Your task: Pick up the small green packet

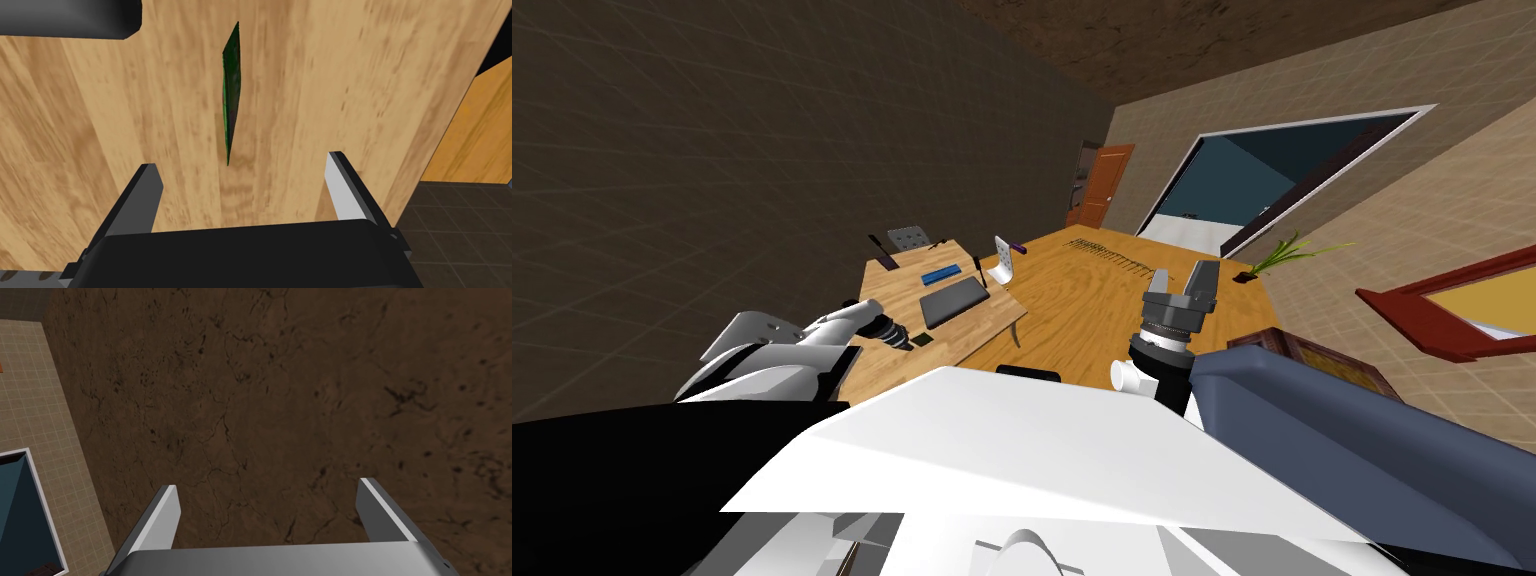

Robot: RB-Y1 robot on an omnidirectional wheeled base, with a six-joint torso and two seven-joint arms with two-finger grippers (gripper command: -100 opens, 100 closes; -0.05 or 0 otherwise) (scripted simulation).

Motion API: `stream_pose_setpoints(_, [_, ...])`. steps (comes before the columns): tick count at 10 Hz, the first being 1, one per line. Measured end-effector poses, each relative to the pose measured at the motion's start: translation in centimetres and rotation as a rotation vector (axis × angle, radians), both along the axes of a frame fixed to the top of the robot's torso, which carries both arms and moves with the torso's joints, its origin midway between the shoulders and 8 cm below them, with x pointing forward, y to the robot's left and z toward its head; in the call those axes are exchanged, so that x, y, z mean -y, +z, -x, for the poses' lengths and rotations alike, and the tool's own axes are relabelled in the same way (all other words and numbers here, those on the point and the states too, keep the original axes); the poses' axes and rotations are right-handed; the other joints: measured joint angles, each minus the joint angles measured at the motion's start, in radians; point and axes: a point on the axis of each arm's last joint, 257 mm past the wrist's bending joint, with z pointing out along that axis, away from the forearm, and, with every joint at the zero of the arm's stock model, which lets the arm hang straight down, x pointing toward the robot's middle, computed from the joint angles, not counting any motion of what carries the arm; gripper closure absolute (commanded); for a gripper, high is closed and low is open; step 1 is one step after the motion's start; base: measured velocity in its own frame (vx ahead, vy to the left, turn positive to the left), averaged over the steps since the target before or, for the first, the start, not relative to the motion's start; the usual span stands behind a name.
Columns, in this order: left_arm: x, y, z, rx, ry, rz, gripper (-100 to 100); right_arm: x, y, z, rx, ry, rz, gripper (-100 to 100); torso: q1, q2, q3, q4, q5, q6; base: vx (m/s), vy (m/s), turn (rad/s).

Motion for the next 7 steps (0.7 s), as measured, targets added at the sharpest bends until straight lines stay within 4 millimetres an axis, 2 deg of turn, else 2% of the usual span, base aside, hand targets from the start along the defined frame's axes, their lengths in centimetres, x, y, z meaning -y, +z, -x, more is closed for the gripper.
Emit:
stream_pose_setpoints(1, [1.4, -0.4, -1.8, -0.002, -0.019, 0.010, -100, 0.0, 0.0, 0.0, 0.000, 0.000, 0.000, 0, 0.002, 0.001, 0.000, 0.000, 0.000, -0.001, -0.029, 0.087, 0.100])
stream_pose_setpoints(2, [2.8, -1.4, -1.9, -0.023, -0.029, 0.021, -100, 0.0, 0.0, 0.0, 0.000, 0.000, 0.000, 0, 0.001, 0.001, 0.000, 0.000, 0.000, 0.000, -0.013, 0.034, 0.001])
stream_pose_setpoints(4, [3.5, -1.9, -1.8, -0.031, -0.023, 0.029, -100, 0.0, 0.0, 0.0, 0.000, 0.000, 0.000, 0, -0.005, 0.000, 0.000, 0.000, -0.001, 0.000, -0.003, -0.003, -0.001])
stream_pose_setpoints(5, [3.6, -1.7, -2.1, -0.023, -0.030, 0.025, -100, 0.0, 0.0, 0.0, 0.000, 0.000, 0.000, 0, -0.006, -0.001, 0.000, 0.000, -0.001, 0.000, -0.037, 0.060, 0.288])
stream_pose_setpoints(6, [4.9, -1.9, -3.8, -0.020, -0.051, 0.030, -100, 0.0, 0.0, 0.0, 0.000, 0.000, 0.000, 0, -0.002, 0.001, 0.000, 0.000, -0.001, -0.001, -0.028, 0.078, 0.129])
stream_pose_setpoints(7, [6.2, -2.8, -4.4, -0.030, -0.063, 0.036, -100, 0.0, 0.0, 0.0, 0.000, 0.000, 0.000, 0, -0.001, 0.000, 0.000, 0.000, 0.000, 0.000, 0.000, 0.045, -0.026])
